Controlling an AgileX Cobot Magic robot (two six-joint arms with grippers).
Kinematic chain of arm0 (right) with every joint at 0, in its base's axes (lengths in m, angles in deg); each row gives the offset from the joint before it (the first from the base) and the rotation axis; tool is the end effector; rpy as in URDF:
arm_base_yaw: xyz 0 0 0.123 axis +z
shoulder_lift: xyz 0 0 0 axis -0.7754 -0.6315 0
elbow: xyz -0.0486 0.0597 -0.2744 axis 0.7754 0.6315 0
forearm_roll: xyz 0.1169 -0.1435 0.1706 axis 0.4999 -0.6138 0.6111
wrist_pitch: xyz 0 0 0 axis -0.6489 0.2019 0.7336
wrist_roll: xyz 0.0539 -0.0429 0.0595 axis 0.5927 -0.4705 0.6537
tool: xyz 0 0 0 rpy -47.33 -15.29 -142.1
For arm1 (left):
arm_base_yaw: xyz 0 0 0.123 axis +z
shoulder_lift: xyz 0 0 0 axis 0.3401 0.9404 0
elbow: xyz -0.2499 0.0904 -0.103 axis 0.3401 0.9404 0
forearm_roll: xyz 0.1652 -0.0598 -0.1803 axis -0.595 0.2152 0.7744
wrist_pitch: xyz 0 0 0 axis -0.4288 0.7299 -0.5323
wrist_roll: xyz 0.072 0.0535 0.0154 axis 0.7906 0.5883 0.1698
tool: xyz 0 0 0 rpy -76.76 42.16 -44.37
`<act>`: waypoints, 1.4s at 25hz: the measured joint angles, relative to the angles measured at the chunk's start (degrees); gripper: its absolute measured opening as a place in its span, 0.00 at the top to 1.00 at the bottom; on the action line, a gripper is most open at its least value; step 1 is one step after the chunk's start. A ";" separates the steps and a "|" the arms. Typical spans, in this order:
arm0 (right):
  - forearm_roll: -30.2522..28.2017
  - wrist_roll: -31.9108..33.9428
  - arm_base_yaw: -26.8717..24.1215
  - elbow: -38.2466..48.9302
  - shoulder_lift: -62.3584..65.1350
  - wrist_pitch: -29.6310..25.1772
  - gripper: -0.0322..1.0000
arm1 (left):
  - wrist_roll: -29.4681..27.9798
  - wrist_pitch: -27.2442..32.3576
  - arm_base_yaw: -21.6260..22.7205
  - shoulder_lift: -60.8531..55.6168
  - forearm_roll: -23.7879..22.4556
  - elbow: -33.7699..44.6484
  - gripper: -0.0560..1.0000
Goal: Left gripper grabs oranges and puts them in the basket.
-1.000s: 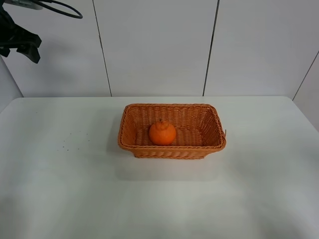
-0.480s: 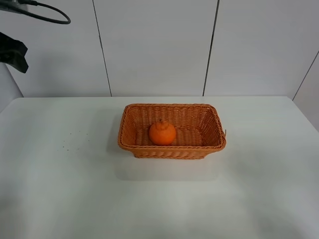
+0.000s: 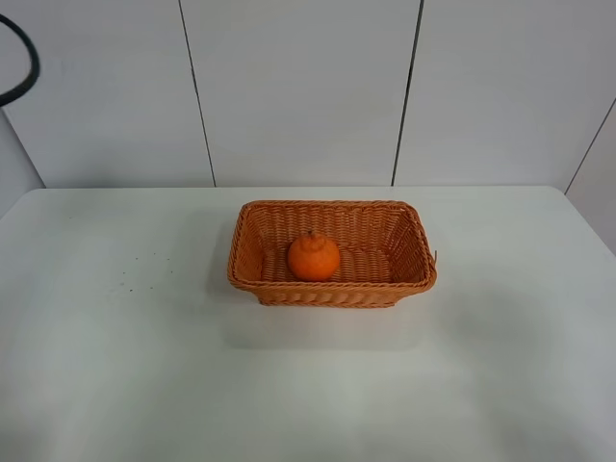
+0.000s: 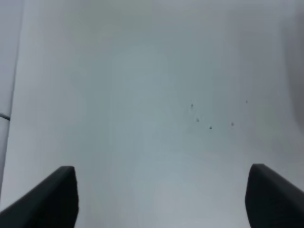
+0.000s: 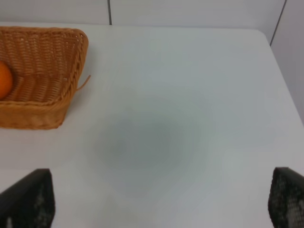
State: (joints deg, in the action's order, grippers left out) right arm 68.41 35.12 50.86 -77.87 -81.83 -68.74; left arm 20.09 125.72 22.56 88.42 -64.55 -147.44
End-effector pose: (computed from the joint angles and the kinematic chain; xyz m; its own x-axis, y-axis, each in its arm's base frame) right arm -0.0036 0.0007 0.2792 -0.4216 0.0134 -0.9067 -0.0010 0.9999 0.0152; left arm 0.2040 0.0181 0.3860 -0.6461 0.1531 -0.7477 -0.0002 0.9796 0.2007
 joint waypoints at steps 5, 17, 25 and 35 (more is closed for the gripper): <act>0.00 0.00 0.00 0.00 0.00 0.00 0.30 | -1.61 -2.43 0.00 -13.33 -0.02 7.25 0.17; 0.00 0.00 0.00 0.00 0.00 0.00 0.30 | -2.64 -2.87 0.00 -38.79 -0.02 21.11 0.17; 0.00 0.00 0.00 0.00 0.00 0.00 0.30 | -2.70 2.13 0.00 -49.25 0.15 25.07 0.17; 0.00 0.00 0.00 0.00 0.00 0.00 0.30 | -2.85 8.27 0.00 -55.02 0.31 25.12 0.17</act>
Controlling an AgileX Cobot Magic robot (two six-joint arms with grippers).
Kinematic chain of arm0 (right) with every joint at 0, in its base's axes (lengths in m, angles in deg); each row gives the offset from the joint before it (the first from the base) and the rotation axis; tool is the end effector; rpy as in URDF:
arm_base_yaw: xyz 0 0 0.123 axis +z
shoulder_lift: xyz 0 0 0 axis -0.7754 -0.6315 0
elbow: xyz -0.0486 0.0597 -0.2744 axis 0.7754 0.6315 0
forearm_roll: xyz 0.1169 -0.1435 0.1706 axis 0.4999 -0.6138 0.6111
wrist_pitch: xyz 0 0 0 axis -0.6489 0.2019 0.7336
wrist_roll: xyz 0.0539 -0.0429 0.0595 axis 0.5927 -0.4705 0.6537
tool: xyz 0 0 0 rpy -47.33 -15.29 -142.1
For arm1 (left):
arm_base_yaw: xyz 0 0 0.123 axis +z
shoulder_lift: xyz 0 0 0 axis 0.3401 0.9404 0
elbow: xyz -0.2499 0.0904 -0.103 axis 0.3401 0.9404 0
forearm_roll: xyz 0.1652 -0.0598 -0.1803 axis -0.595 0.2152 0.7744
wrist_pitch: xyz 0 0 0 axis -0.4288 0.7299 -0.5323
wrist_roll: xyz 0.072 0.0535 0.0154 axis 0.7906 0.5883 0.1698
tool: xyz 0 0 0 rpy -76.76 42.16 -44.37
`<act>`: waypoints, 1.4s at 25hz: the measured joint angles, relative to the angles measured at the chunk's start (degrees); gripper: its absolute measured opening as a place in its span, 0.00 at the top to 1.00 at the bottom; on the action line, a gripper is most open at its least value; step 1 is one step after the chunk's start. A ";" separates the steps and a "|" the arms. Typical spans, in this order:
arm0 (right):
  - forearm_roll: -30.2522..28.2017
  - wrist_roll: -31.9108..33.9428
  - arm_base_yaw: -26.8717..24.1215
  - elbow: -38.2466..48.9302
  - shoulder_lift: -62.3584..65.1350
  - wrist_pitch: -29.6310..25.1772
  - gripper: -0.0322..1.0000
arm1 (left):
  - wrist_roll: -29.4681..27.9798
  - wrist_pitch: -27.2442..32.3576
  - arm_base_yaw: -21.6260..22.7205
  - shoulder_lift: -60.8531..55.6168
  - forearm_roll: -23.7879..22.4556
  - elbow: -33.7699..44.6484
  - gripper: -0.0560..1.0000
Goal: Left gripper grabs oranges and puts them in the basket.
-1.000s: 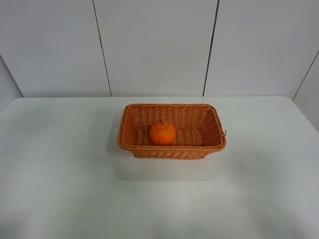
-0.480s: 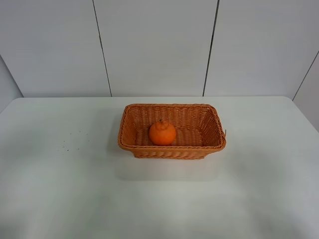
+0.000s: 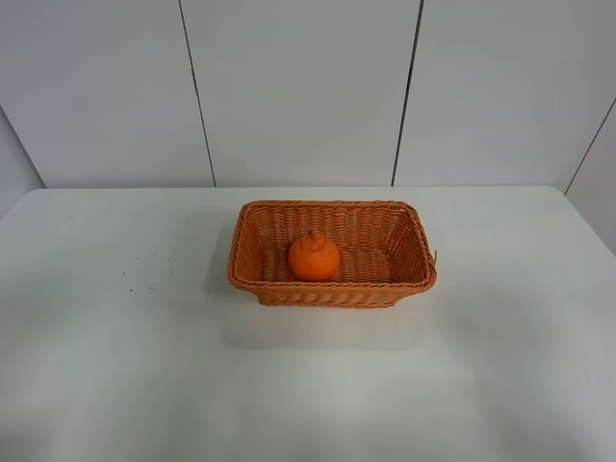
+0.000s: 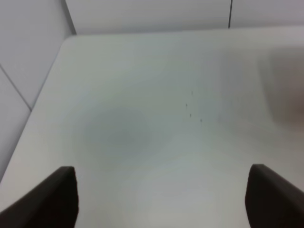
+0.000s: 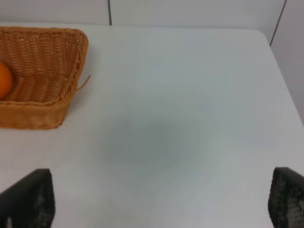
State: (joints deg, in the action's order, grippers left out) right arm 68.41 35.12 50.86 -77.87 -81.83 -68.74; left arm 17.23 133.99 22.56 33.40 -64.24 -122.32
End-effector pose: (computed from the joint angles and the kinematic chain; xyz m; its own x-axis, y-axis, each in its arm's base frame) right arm -0.0036 0.0007 0.2792 -0.4216 0.0134 -0.9067 -0.0010 0.9999 0.0152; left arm -0.0092 0.0087 0.3277 -0.3213 0.1018 -0.9415 -0.1054 0.9842 0.1424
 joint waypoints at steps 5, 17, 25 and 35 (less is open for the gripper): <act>0.00 0.00 0.00 0.00 0.00 0.00 0.30 | -2.86 1.26 0.00 -0.81 0.13 1.84 0.17; 0.00 0.00 0.00 0.00 0.00 0.00 0.30 | -6.20 3.78 0.00 -0.76 0.07 9.42 0.17; 0.00 0.00 0.00 0.00 0.00 0.00 0.30 | -6.26 3.78 0.00 -0.76 0.03 9.42 0.17; 0.00 0.00 0.00 0.00 0.00 0.00 0.30 | -6.26 3.78 0.00 -3.62 -0.38 9.42 0.17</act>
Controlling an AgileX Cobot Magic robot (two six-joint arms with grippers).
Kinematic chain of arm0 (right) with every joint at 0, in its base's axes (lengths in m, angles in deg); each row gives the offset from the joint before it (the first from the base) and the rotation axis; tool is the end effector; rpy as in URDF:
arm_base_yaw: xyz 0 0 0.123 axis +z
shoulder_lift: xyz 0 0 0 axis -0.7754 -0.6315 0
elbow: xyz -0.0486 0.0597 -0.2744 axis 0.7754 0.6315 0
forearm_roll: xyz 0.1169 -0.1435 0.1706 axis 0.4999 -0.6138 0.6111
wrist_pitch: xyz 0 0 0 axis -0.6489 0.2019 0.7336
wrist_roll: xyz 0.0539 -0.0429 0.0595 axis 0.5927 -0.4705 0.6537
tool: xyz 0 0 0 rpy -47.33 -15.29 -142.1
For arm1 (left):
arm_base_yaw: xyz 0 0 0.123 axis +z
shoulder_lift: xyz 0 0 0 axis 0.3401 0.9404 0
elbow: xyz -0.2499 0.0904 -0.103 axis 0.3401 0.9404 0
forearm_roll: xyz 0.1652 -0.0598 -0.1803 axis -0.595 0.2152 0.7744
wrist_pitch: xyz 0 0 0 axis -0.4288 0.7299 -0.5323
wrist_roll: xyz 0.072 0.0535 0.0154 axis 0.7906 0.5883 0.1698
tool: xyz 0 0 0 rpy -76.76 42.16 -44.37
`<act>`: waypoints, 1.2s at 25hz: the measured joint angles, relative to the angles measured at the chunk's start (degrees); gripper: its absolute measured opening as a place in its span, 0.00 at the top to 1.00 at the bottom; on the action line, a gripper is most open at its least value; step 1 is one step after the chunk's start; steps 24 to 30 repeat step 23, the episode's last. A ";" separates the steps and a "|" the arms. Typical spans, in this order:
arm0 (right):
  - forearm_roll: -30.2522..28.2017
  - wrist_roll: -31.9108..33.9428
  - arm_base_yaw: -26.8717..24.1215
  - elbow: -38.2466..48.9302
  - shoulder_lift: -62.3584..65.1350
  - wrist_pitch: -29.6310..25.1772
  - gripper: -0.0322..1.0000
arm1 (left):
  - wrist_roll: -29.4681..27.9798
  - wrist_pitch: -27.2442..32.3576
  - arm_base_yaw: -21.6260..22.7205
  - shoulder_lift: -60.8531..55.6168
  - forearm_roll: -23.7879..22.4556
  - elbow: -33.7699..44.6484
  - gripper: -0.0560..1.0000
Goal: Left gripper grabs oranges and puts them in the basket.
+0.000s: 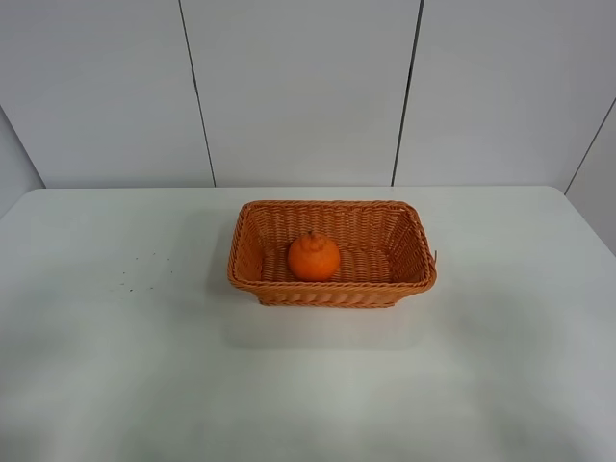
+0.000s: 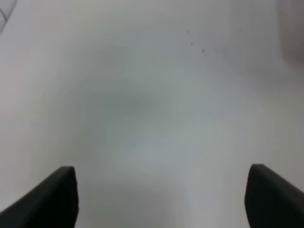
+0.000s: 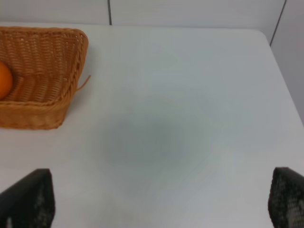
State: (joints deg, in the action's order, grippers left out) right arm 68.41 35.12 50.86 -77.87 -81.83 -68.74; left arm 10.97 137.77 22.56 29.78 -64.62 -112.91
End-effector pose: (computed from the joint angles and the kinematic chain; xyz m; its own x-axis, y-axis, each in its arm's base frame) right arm -0.0036 0.0007 0.2792 -0.4216 0.0134 -0.9067 -0.0010 0.9999 0.0152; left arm -0.0020 0.0099 0.2767 -0.4610 -0.0167 -0.8872 -0.1424 0.9883 0.0553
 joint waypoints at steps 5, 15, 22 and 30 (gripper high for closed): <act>0.00 0.00 0.00 0.00 0.00 0.00 0.30 | 0.00 0.00 0.00 -1.21 -0.05 0.00 0.17; 0.00 0.00 0.00 0.00 0.00 0.00 0.30 | -0.05 0.00 0.00 -1.21 -0.05 0.00 0.17; 0.00 0.00 0.00 0.00 0.00 0.00 0.30 | -0.02 0.00 0.00 -1.21 -0.05 0.00 0.17; 0.00 0.00 0.00 0.00 0.00 0.00 0.30 | -0.02 0.00 0.00 -1.21 -0.05 0.00 0.17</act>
